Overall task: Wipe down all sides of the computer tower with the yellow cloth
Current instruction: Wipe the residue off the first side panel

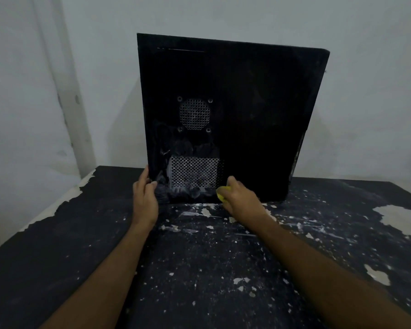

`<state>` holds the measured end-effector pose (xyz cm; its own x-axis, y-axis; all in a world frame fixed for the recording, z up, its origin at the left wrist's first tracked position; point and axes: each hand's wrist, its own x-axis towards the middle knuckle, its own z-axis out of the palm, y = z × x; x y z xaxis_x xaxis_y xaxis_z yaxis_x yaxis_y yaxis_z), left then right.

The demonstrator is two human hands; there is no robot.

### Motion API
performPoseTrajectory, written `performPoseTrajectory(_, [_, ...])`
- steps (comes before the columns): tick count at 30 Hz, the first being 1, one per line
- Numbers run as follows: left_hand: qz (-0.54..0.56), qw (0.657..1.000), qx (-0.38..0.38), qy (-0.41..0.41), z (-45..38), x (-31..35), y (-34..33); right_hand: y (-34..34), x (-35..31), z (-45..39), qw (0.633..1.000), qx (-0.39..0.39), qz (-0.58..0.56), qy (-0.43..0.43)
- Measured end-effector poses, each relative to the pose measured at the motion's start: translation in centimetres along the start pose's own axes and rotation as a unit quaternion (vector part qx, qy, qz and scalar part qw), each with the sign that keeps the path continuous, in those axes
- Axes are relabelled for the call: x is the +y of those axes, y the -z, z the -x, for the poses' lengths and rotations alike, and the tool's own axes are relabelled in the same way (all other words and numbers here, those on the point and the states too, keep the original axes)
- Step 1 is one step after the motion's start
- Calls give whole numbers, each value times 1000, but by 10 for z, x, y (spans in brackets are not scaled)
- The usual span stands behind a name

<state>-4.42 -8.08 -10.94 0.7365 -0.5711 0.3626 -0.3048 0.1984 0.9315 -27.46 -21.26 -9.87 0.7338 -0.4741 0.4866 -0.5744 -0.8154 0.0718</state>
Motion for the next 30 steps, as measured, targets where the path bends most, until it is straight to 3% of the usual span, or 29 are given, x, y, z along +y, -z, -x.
performPoseTrajectory(2, [-2, 1000, -1, 2, -1, -1, 0, -1, 8, 6, 999, -33, 18, -4])
performPoseTrajectory(6, [0, 1000, -1, 0, -1, -2, 0, 0, 18, 13, 998, -25, 21, -47])
performPoseTrajectory(15, [-4, 1000, -2, -11, -2, -4, 3, -15, -28, -11, 994, -47, 58, 77])
performPoseTrajectory(21, [6, 1000, 0, -8, -3, -7, 3, -4, 11, 11, 996, -33, 72, 50])
performPoseTrajectory(30, [21, 1000, 4, -6, -6, -13, 3, -17, -40, -23, 990, -52, 66, 117])
